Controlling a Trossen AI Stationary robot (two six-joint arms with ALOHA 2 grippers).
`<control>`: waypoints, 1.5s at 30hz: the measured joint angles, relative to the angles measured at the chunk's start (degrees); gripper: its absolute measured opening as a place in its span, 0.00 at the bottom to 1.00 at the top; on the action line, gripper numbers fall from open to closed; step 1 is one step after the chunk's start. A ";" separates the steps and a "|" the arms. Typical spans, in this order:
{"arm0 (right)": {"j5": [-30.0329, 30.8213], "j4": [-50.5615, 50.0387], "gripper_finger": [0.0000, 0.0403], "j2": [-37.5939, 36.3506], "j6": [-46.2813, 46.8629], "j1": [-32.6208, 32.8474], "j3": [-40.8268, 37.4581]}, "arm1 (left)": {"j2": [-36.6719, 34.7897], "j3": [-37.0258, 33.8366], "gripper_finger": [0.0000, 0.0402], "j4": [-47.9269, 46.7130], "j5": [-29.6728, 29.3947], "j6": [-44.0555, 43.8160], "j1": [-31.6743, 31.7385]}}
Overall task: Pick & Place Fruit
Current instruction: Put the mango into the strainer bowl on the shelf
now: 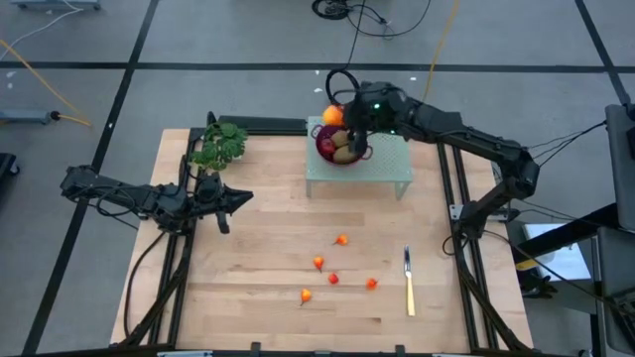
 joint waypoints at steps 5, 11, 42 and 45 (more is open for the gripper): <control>-0.01 -0.27 0.57 2.49 -1.50 0.41 0.00 | 0.01 0.00 0.06 0.02 -1.24 -0.33 0.00; 1.48 -0.51 0.57 4.27 -5.35 0.77 -0.15 | -0.02 0.00 0.06 -0.03 -1.92 -1.13 0.00; 1.80 -5.03 0.65 2.80 -5.37 1.58 -0.09 | -0.02 0.00 0.06 -0.07 -2.99 -1.04 -0.02; 2.62 -5.71 0.65 2.96 -5.39 1.57 -0.15 | 0.01 0.00 0.06 -0.09 -2.97 -1.02 -0.01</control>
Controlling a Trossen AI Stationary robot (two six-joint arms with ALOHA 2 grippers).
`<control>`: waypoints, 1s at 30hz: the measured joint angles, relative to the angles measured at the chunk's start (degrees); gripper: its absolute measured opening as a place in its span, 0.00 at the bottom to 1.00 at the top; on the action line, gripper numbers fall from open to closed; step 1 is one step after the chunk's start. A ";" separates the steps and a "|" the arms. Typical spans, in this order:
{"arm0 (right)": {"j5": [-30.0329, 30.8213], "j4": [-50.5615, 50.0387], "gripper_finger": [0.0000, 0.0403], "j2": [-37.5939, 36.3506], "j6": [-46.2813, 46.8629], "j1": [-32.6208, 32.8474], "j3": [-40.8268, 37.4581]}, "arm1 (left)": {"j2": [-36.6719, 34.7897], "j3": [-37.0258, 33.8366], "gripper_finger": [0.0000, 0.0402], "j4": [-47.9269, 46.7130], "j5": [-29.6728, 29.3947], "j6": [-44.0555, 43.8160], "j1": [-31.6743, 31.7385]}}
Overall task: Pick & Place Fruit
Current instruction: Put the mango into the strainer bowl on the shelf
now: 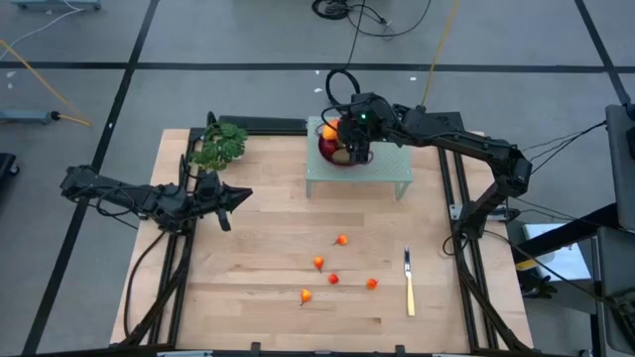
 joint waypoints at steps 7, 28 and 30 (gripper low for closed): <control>0.59 0.69 0.68 -0.07 -2.56 0.00 0.00 | -0.01 0.00 0.06 0.02 -0.01 0.00 0.00; 3.80 0.55 0.74 -0.77 -4.18 0.28 0.02 | -0.01 0.00 0.06 0.02 0.00 -0.12 0.00; 3.74 0.36 0.74 -1.36 -4.11 0.31 0.00 | -0.02 0.00 0.06 0.02 -0.01 0.01 -0.01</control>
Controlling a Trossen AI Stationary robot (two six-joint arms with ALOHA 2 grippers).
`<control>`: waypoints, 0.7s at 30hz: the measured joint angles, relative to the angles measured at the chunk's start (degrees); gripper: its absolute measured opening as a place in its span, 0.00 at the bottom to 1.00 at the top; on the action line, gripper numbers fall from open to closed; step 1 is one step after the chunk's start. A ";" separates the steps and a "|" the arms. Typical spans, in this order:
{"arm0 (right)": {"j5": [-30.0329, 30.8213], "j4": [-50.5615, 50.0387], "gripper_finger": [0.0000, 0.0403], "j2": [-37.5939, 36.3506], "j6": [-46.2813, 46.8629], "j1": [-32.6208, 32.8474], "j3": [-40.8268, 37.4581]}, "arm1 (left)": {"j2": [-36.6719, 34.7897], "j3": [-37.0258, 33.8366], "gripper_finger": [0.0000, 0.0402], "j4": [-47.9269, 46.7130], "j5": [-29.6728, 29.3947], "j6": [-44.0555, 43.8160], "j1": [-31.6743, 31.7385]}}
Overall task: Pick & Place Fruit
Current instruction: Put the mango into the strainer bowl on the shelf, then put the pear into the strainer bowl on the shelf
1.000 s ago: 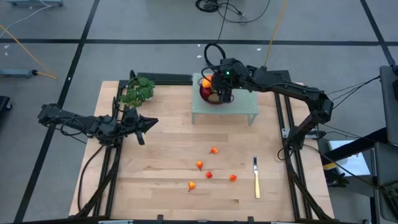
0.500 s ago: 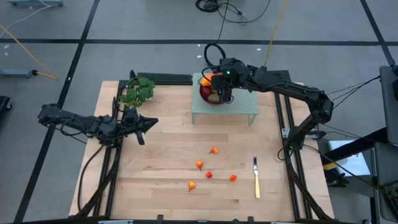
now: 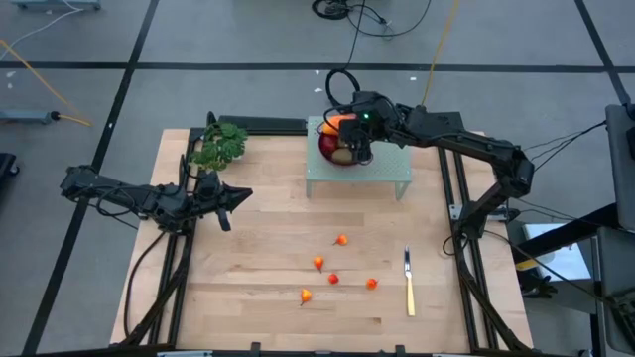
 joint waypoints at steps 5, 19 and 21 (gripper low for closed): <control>0.00 -0.70 0.74 -1.27 1.15 0.67 0.01 | 0.00 0.00 0.06 0.00 -0.01 0.13 0.01; 13.88 0.33 0.74 -4.84 2.41 8.40 0.01 | 0.01 0.00 0.06 0.03 0.01 0.30 0.00; 16.00 0.01 0.74 -5.43 4.78 10.39 -0.02 | 0.01 0.00 0.06 0.04 0.01 0.28 0.00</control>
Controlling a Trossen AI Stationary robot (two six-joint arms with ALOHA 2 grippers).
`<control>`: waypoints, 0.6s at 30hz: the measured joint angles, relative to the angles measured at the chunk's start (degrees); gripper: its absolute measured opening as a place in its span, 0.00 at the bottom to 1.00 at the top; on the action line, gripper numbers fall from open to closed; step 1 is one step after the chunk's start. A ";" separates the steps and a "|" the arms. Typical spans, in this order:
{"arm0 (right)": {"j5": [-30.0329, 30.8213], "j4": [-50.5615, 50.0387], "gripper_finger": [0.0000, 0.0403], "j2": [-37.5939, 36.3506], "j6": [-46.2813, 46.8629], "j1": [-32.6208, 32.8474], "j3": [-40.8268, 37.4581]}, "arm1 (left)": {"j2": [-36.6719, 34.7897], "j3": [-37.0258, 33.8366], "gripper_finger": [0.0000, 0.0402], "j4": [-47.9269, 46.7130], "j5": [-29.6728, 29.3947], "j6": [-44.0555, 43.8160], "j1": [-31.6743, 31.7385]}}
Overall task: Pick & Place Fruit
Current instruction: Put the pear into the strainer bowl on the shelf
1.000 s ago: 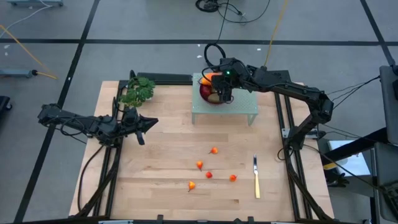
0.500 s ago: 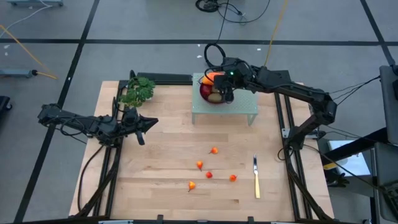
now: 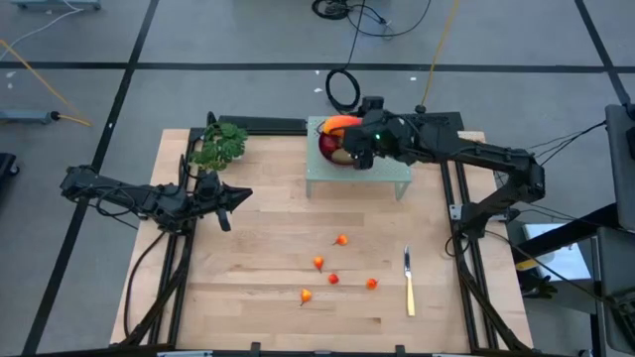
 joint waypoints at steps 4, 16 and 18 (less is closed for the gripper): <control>2.94 -0.03 0.74 -0.88 3.77 4.22 0.03 | 0.00 0.00 0.06 0.00 0.02 0.02 0.00; 7.83 0.19 0.69 -1.88 15.44 16.18 0.02 | -0.01 0.00 0.06 0.00 0.02 2.38 0.00; 7.73 0.09 0.65 -2.30 18.44 17.69 0.02 | 0.00 0.00 0.06 0.00 0.02 2.49 0.00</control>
